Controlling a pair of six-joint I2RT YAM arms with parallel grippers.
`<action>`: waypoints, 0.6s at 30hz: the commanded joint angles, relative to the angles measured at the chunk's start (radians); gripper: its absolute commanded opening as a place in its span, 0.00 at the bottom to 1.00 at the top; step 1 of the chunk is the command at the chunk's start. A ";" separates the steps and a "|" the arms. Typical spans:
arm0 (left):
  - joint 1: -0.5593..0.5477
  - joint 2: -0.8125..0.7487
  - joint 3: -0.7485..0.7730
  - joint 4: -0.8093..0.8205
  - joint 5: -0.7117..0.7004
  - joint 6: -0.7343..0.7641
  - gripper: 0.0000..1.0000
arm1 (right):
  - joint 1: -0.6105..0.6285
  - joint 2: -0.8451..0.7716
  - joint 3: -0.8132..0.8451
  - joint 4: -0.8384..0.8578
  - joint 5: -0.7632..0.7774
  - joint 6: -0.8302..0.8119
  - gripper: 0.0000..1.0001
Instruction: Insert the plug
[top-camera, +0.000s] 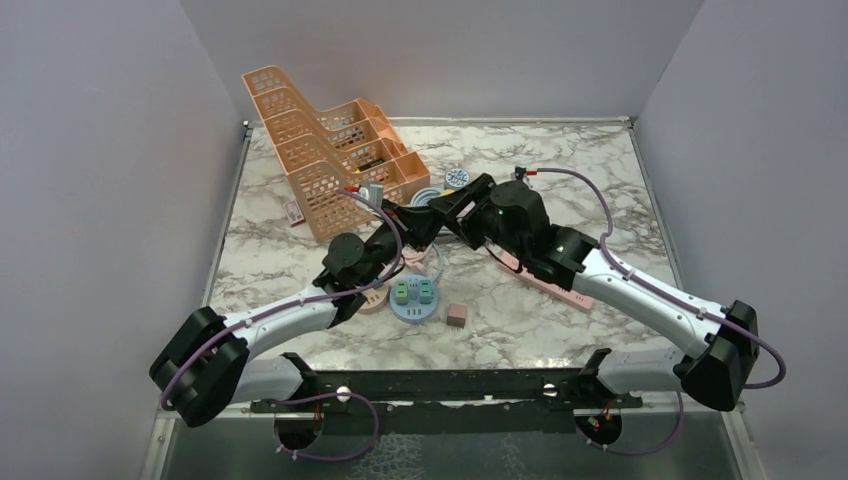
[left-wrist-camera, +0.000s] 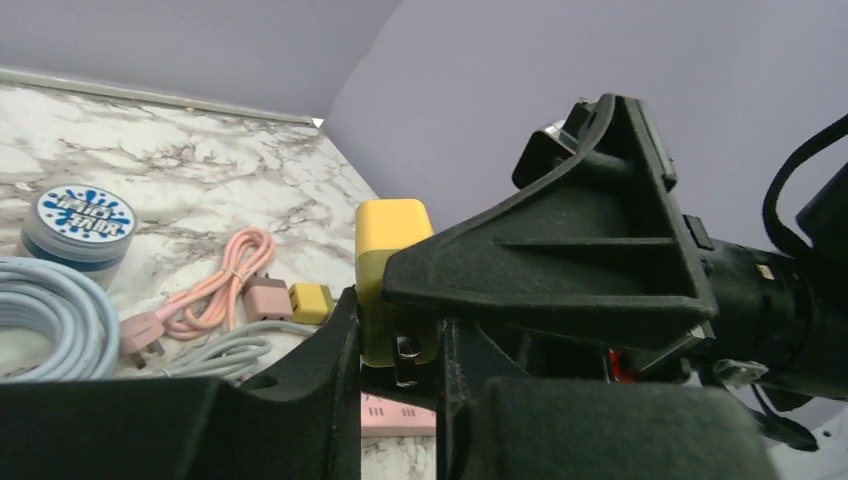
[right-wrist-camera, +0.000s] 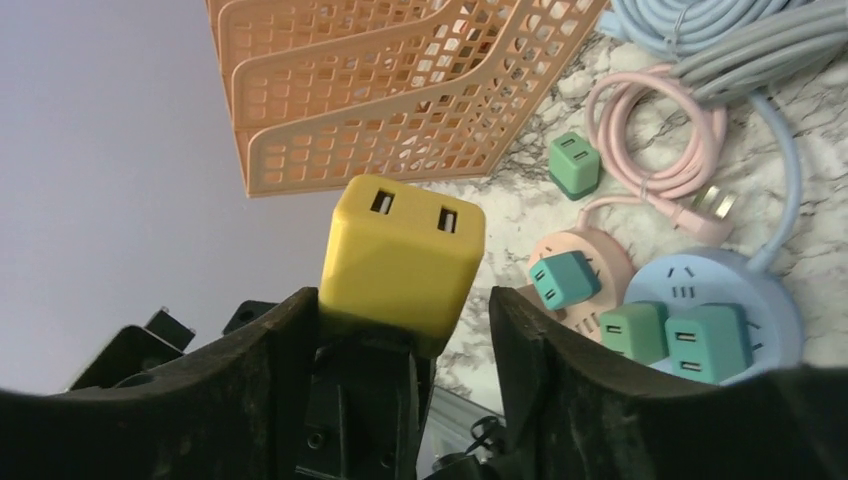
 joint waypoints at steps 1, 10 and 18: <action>0.007 -0.017 -0.015 0.047 -0.014 0.088 0.00 | -0.023 0.006 0.027 -0.030 -0.076 -0.108 0.69; 0.009 -0.116 -0.071 0.047 0.172 0.335 0.00 | -0.321 0.015 0.026 0.121 -0.666 -0.381 0.76; 0.010 -0.160 -0.035 0.047 0.327 0.405 0.00 | -0.366 0.036 0.083 0.030 -0.943 -0.419 0.77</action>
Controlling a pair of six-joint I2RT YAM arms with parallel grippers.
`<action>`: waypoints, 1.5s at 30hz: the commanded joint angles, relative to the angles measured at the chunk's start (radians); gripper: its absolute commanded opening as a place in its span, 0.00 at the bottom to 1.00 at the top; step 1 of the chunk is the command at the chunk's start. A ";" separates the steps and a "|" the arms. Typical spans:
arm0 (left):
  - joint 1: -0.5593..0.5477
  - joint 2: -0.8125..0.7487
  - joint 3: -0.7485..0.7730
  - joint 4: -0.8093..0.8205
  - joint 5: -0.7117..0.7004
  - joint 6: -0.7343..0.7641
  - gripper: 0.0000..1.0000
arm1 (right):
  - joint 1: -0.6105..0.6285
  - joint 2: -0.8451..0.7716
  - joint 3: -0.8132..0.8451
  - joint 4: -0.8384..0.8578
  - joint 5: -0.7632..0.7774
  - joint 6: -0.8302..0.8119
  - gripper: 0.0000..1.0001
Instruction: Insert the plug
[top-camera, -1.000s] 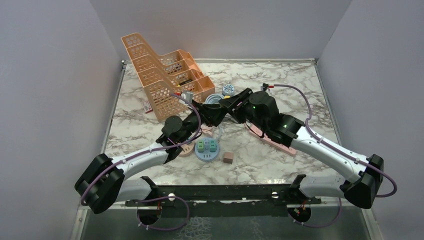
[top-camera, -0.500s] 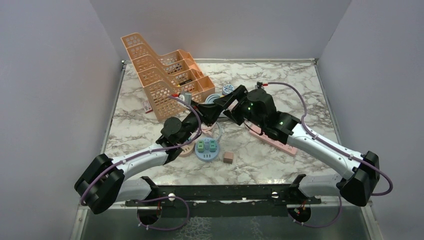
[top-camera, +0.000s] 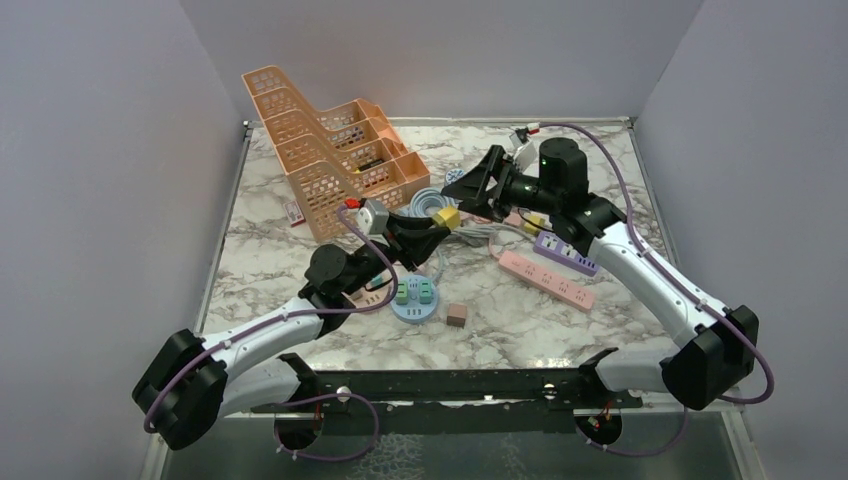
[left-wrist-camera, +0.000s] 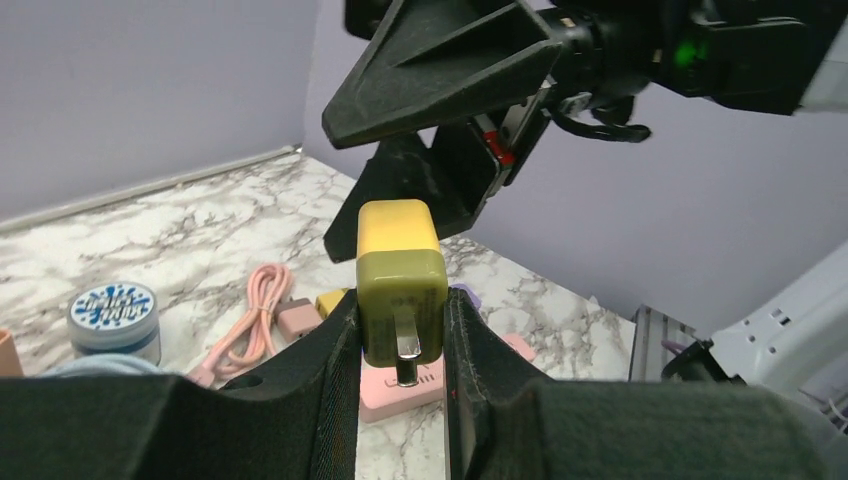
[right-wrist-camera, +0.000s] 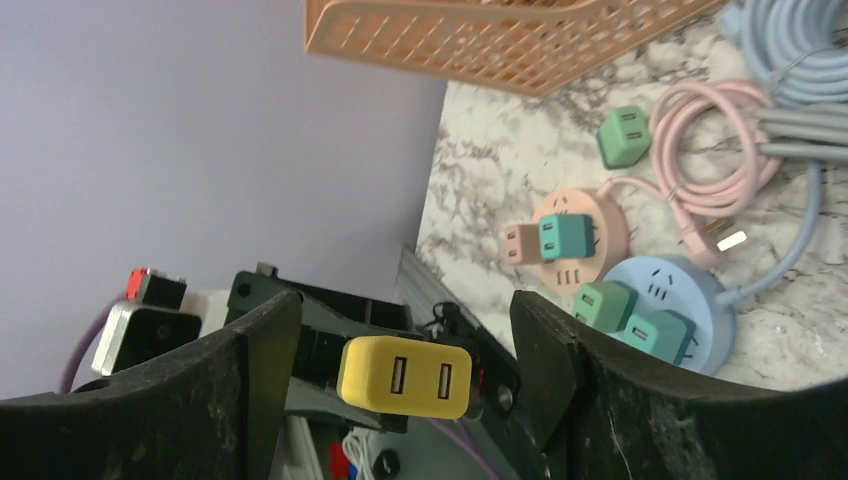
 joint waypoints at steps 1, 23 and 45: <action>0.005 -0.033 0.039 0.047 0.126 0.071 0.00 | -0.021 -0.018 -0.007 0.016 -0.262 -0.035 0.77; 0.010 -0.014 0.075 0.041 0.205 0.091 0.00 | -0.022 -0.088 -0.100 0.089 -0.393 0.066 0.32; 0.020 -0.053 0.032 -0.117 0.031 0.080 0.66 | -0.030 -0.054 0.081 -0.321 0.075 -0.316 0.17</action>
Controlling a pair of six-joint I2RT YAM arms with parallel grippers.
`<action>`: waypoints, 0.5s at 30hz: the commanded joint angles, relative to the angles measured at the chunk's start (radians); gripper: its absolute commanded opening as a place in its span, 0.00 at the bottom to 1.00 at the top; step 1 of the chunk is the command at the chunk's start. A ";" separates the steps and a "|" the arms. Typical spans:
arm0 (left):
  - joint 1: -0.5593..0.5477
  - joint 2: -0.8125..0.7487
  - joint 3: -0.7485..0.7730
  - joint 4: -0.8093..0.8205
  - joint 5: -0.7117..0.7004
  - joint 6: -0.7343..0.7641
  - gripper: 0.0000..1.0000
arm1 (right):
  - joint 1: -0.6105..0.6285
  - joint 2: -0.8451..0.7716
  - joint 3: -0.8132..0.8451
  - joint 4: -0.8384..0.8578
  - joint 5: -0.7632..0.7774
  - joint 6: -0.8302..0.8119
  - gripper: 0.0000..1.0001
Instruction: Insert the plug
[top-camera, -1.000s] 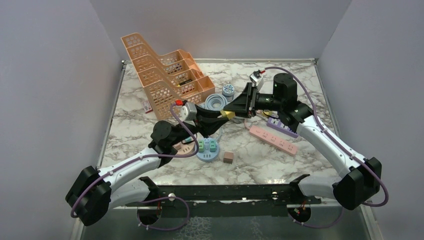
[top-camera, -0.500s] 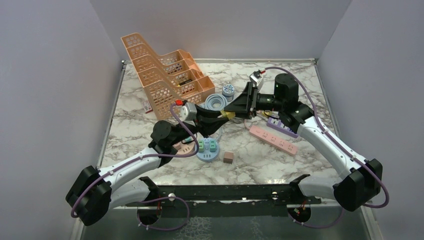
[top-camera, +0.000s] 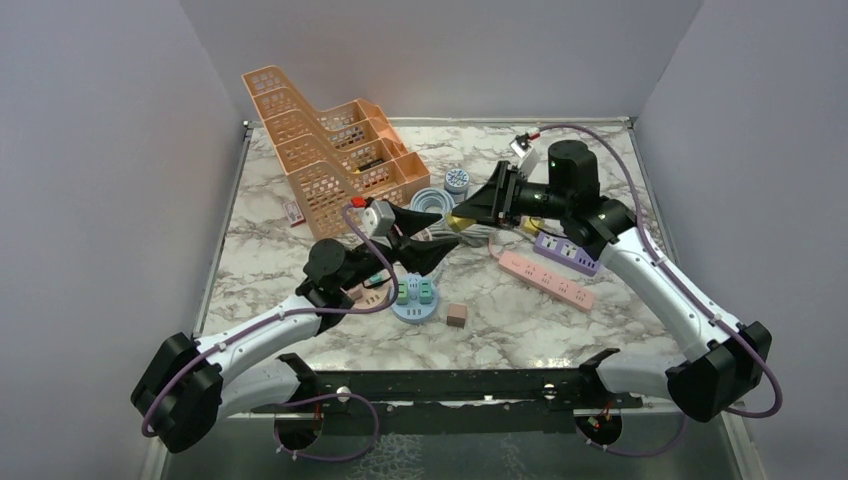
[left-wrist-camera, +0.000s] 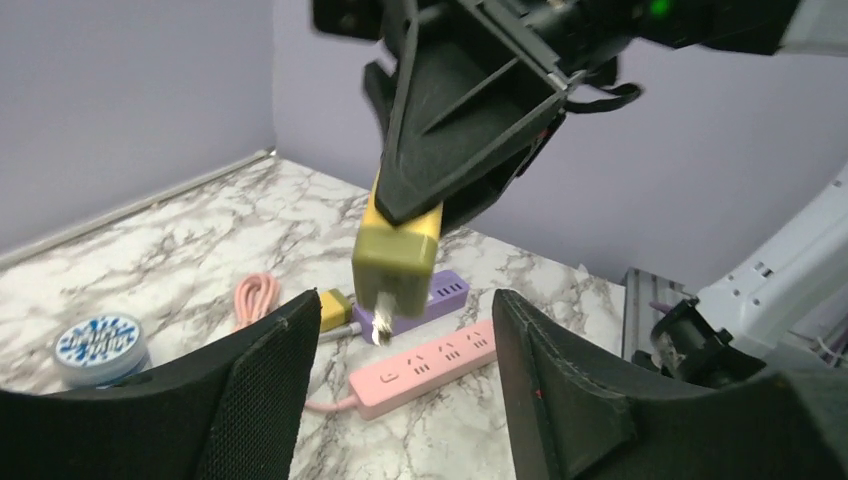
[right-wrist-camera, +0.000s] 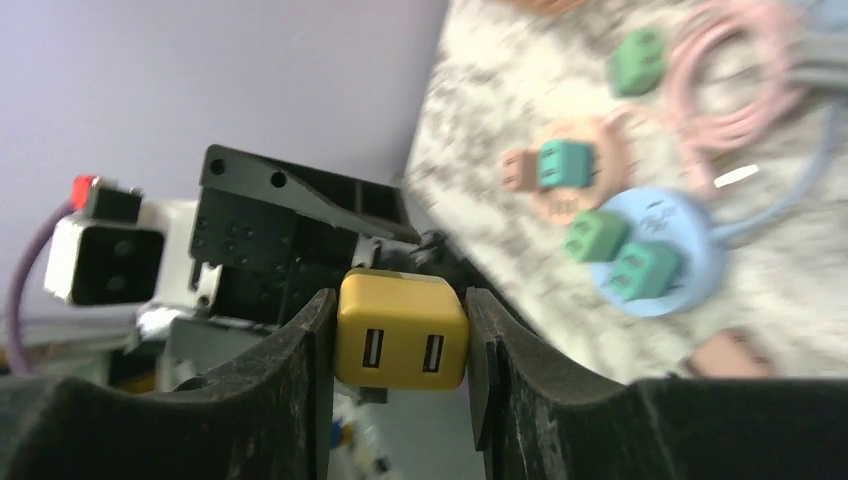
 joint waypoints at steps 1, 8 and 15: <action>0.006 -0.048 -0.023 -0.112 -0.175 0.008 0.68 | -0.006 0.017 0.118 -0.262 0.425 -0.276 0.17; 0.006 -0.114 0.024 -0.471 -0.449 -0.005 0.79 | -0.065 0.072 0.086 -0.381 0.922 -0.406 0.17; 0.007 -0.113 0.170 -0.864 -0.543 -0.059 0.85 | -0.192 0.146 -0.002 -0.376 1.088 -0.427 0.16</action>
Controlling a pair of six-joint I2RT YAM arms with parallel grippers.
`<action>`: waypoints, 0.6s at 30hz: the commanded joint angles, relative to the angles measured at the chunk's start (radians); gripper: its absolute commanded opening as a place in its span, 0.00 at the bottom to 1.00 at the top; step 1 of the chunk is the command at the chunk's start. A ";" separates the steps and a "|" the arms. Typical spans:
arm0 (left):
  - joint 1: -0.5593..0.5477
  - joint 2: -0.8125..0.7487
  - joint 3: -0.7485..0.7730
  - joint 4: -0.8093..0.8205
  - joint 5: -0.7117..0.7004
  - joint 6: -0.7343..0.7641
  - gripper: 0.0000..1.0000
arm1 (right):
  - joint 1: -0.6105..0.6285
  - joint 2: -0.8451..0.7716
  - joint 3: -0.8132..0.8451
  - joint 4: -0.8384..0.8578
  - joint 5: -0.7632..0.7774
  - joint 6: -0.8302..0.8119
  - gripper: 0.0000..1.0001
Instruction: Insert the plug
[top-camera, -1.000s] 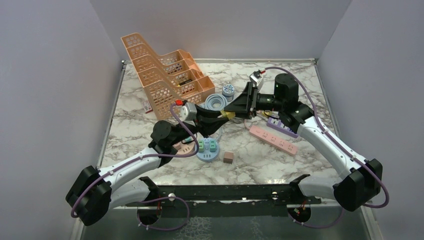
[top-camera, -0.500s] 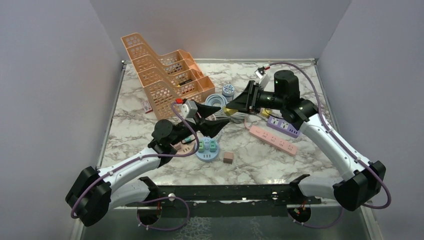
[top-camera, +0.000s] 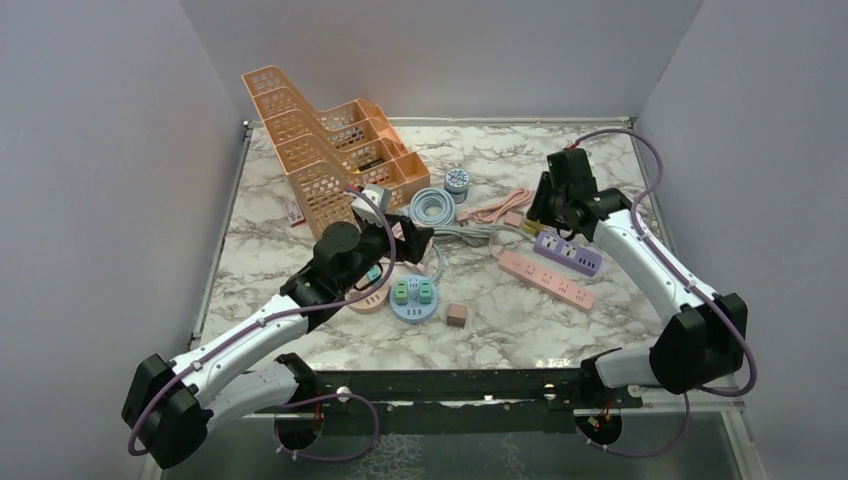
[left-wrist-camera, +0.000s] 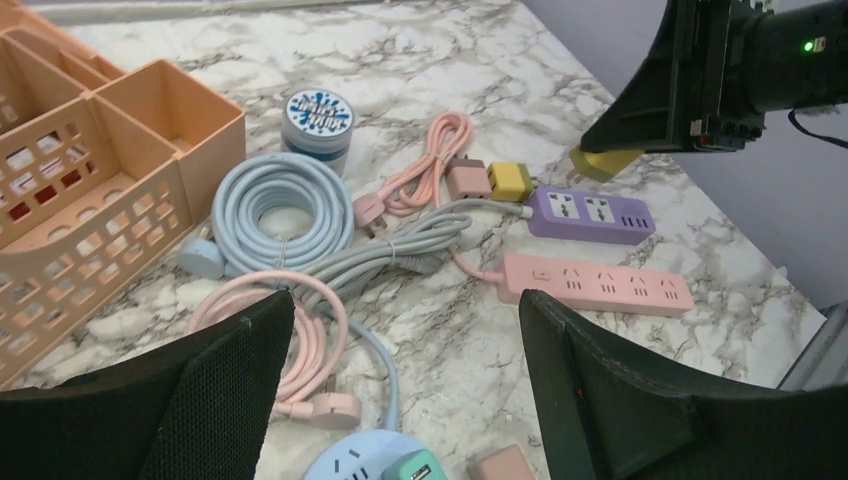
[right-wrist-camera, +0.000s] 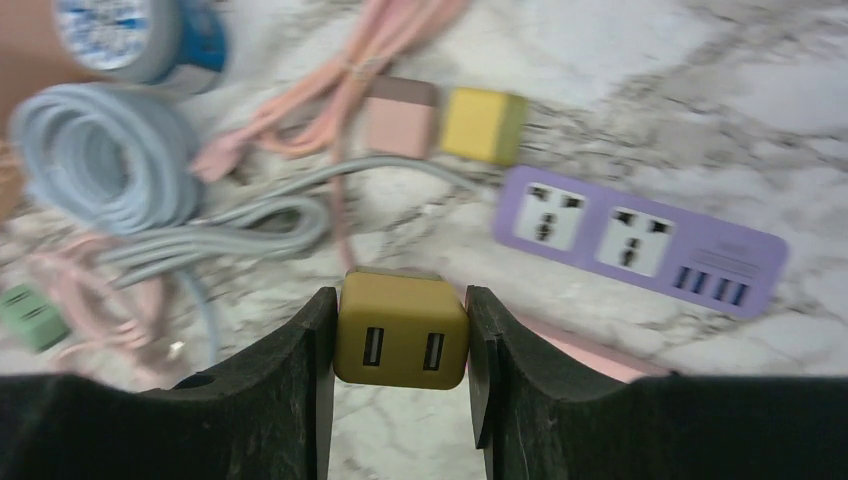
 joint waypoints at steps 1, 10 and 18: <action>0.004 -0.003 0.113 -0.314 -0.100 -0.032 0.86 | -0.072 0.043 -0.047 -0.016 0.187 -0.041 0.16; 0.004 -0.021 0.069 -0.245 -0.078 -0.047 0.92 | -0.148 0.131 -0.135 0.079 0.212 -0.057 0.15; 0.004 0.082 0.168 -0.246 -0.025 -0.016 0.92 | -0.154 0.180 -0.139 0.153 0.166 -0.065 0.14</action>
